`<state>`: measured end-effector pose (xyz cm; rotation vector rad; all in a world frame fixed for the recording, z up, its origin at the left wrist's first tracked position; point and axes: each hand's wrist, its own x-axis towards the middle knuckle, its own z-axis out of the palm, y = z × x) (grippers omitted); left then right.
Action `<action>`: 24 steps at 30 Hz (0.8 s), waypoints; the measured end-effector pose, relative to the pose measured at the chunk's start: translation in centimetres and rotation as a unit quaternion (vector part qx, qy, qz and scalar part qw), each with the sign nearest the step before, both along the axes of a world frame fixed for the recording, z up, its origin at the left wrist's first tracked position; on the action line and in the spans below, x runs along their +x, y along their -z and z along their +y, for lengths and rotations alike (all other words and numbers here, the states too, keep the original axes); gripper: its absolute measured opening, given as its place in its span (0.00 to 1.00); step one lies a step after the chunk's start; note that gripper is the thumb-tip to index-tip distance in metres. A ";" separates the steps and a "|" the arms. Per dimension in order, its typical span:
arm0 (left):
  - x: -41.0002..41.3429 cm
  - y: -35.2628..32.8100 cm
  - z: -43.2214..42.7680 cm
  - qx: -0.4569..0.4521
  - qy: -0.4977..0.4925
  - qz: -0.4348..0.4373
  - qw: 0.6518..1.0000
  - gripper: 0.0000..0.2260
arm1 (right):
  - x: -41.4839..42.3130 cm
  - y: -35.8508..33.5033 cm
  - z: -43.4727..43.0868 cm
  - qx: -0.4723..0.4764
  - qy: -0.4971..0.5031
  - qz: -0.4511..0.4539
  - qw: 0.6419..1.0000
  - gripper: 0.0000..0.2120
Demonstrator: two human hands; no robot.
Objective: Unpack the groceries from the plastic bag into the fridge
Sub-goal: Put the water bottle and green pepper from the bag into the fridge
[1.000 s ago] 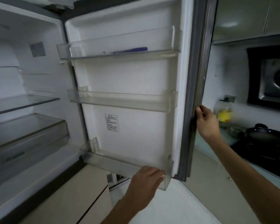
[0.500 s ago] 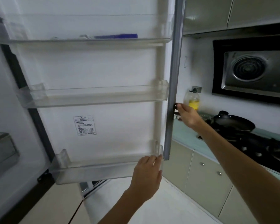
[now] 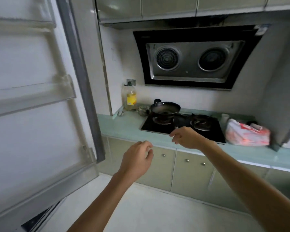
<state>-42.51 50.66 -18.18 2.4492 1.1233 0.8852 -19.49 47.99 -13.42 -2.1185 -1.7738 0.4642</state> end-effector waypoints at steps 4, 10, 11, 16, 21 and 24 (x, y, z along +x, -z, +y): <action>7.2 -0.1 1.2 -0.029 0.042 0.058 0.997 0.09 | 7.3 1.6 -3.1 -0.059 0.075 -0.005 0.995 0.11; 18.9 0.7 2.3 -0.028 0.075 0.147 0.986 0.10 | 18.9 4.0 -7.3 -0.114 0.140 0.015 0.983 0.11; 21.1 0.8 2.4 -0.029 0.081 0.158 0.984 0.10 | 21.0 4.2 -8.0 -0.113 0.152 0.019 0.982 0.11; 32.5 0.9 2.2 -0.043 0.130 0.187 0.973 0.11 | 30.7 4.6 -10.9 -0.096 0.181 0.004 0.979 0.11; 42.6 1.2 1.7 -0.052 0.171 0.201 0.963 0.11 | 39.3 4.8 -13.2 -0.073 0.205 -0.031 0.976 0.11; 47.7 1.7 1.6 -0.054 0.196 0.209 0.957 0.10 | 43.5 5.4 -14.2 -0.073 0.231 -0.029 0.970 0.12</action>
